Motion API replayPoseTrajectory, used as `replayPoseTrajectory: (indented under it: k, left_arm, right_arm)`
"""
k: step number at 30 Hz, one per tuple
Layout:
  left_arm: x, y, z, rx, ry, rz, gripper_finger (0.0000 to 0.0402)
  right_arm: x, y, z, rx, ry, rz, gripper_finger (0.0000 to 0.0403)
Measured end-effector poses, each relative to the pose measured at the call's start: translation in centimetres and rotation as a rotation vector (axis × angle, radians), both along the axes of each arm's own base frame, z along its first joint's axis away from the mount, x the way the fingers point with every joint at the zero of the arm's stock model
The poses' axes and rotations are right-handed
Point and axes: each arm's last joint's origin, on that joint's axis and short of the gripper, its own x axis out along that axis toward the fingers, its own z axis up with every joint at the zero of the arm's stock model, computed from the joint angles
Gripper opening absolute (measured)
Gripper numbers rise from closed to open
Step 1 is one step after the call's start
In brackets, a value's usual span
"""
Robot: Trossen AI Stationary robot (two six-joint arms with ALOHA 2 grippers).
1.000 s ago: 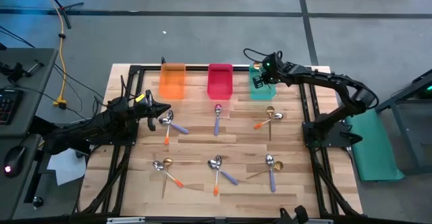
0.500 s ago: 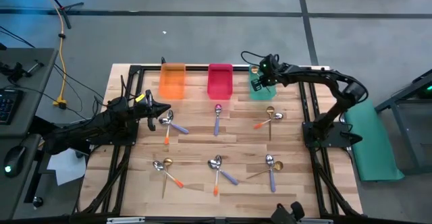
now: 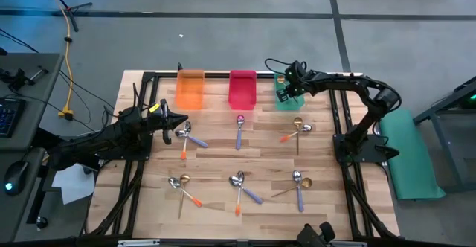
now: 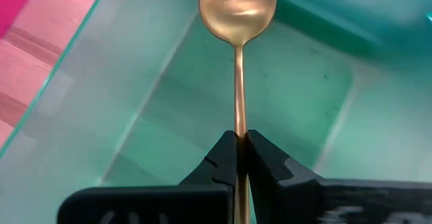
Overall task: Sort silverware by color (type)
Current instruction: Put the golden spoon into the green bin, then put the purple spoon into the orange bin
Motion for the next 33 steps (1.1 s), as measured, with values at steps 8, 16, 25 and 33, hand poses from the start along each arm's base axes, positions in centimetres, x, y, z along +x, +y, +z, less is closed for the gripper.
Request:
replayPoseTrajectory:
  k: [8,16,25,33]
  left_arm:
    - [0.0,0.0,0.0,0.0,0.0,0.0,0.0003]
    - [0.0,0.0,0.0,0.0,0.0,0.0,0.0003]
    - [0.0,0.0,0.0,0.0,0.0,0.0,0.0003]
    - [0.0,0.0,0.0,0.0,0.0,0.0,0.0003]
  right_arm:
    - [-0.1,0.0,0.0,-0.009,0.016,0.023,0.0066]
    - [-0.3,0.1,0.7,-0.045,0.054,0.107,0.0093]
    - [0.0,2.1,6.2,-0.264,-0.031,0.276,0.0006]
    - [3.7,4.2,8.2,-0.407,-0.295,0.499,0.0003]
